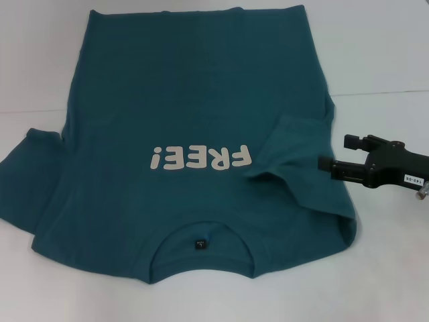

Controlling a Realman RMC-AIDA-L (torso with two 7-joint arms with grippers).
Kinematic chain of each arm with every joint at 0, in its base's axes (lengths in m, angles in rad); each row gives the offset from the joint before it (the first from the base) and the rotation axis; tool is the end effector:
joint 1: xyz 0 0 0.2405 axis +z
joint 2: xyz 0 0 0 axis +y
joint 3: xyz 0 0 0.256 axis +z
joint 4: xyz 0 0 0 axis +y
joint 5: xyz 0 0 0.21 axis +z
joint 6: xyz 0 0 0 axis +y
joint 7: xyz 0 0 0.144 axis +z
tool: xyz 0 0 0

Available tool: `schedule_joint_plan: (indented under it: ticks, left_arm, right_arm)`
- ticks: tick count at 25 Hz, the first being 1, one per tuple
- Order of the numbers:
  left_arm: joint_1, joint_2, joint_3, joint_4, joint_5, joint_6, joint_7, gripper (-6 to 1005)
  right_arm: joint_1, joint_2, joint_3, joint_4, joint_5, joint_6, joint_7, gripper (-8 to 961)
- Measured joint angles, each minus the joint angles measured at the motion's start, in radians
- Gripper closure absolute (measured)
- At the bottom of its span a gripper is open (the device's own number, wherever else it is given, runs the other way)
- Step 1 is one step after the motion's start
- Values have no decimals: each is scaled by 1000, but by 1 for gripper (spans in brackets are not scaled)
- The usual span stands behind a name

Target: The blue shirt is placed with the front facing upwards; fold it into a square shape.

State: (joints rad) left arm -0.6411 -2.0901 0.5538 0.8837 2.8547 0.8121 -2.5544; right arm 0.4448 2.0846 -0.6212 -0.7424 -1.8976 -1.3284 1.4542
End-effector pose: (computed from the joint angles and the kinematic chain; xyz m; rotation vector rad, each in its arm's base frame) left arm -0.3514 0.4087 0.0937 -1.5974 -1.3743 -0.0505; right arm 0.3009 0.3480 0.0378 -2.3298 0.7840 0.6616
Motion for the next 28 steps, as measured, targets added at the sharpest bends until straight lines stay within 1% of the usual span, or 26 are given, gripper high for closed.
schedule_joint_plan:
  ticks: [20, 28]
  left_arm:
    - [-2, 2, 0, -5, 0, 4, -4, 954]
    - [-1, -5, 0, -4, -5, 9, -17, 933]
  right_arm:
    - [3, 0, 0, 1, 0, 3, 0, 6]
    - [5, 0, 0, 5, 0, 15, 0, 6]
